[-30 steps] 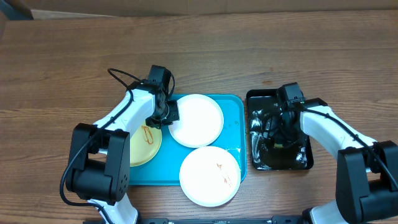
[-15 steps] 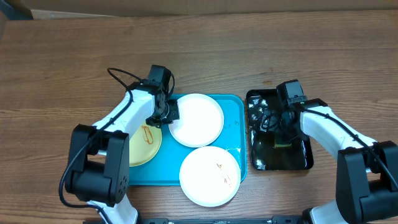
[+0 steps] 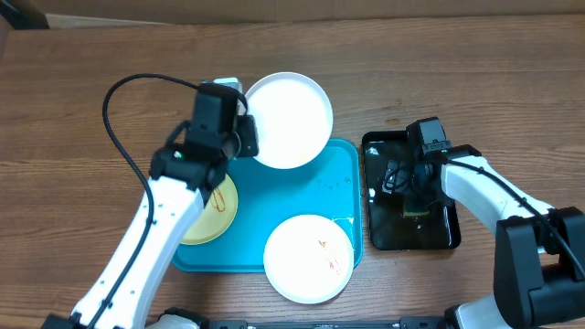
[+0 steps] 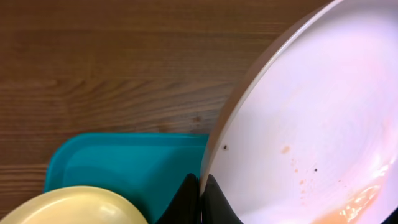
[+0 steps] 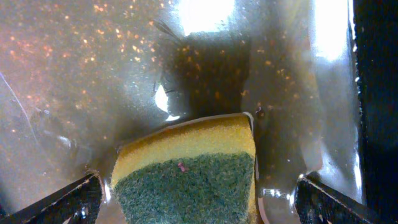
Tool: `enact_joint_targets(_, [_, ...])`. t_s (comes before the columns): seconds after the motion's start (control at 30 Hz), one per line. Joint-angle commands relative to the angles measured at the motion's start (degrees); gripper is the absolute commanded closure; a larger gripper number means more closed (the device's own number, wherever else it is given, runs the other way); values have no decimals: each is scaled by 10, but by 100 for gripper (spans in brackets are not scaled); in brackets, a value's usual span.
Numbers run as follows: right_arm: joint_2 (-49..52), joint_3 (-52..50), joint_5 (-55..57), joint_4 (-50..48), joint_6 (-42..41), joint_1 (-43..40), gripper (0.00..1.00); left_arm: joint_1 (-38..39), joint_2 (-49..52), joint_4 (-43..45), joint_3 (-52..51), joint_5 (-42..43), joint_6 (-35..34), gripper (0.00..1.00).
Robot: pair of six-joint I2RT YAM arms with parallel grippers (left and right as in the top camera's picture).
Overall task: Clean dirty plates on tray and stack at the side
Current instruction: 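Lift the white plate with the left gripper and carry it left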
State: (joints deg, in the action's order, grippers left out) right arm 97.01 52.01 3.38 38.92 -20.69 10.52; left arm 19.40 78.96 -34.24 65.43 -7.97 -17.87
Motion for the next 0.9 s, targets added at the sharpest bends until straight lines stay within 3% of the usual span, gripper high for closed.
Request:
enact_joint_targets(0.0, [1,-10,-9,3,-2,-2,0,47,-16,1,4,-122,34,96])
enact_joint_targets(0.23, [1,-10,-9,3,-2,-2,0,151,-14,-11,4,-266,38,96])
enact_joint_targets(0.4, [1,-10,-9,3,-2,-2,0,224,-14,-10,4,-453,38,96])
enact_joint_targets(0.53, [1,-10,-9,3,-2,-2,0,267,-14,-2,4,-554,72,96])
enact_joint_targets(0.87, [1,-10,-9,3,-2,-2,0,343,-14,41,4,-646,194,96])
